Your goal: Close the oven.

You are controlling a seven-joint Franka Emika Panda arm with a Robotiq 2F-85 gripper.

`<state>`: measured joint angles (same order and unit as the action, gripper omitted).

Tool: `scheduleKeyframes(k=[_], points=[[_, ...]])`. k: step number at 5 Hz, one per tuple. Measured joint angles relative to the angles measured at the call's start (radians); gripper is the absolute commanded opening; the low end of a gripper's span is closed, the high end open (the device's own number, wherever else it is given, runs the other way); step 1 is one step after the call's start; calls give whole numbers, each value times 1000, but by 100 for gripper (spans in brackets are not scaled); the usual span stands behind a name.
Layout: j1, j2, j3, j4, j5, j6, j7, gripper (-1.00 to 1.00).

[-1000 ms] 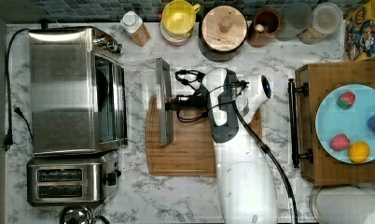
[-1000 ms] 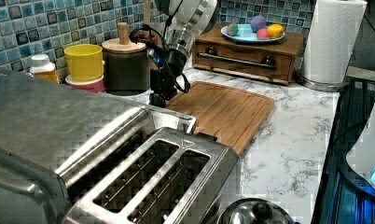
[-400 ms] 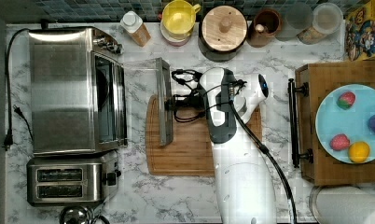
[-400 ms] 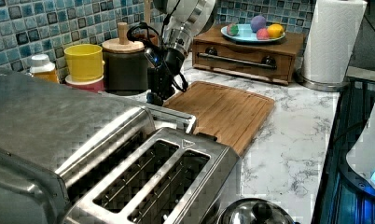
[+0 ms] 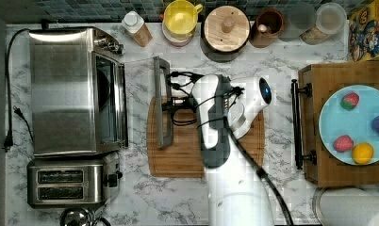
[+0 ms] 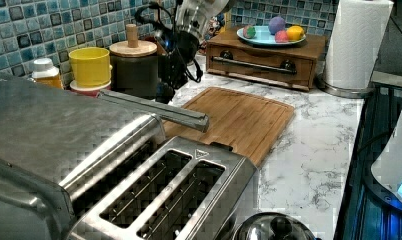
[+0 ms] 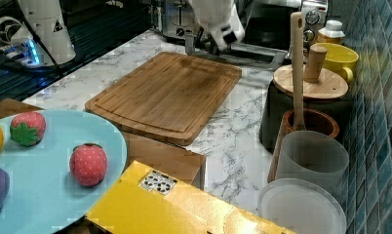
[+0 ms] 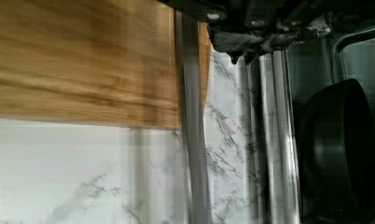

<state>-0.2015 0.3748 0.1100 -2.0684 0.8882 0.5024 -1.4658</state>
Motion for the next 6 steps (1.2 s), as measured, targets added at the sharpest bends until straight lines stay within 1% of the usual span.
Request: scheduleKeyframes(k=[1, 2, 3, 4, 5, 6], points=[[53, -103, 7, -21, -180, 80, 91, -100], [115, -142, 54, 10, -271, 123, 169, -100], [189, -133, 125, 39, -425, 192, 298, -100], [310, -134, 144, 29, -707, 225, 615, -100], [392, -191, 182, -51, -680, 289, 775, -100], [402, -315, 203, -150, -679, 302, 775, -100]])
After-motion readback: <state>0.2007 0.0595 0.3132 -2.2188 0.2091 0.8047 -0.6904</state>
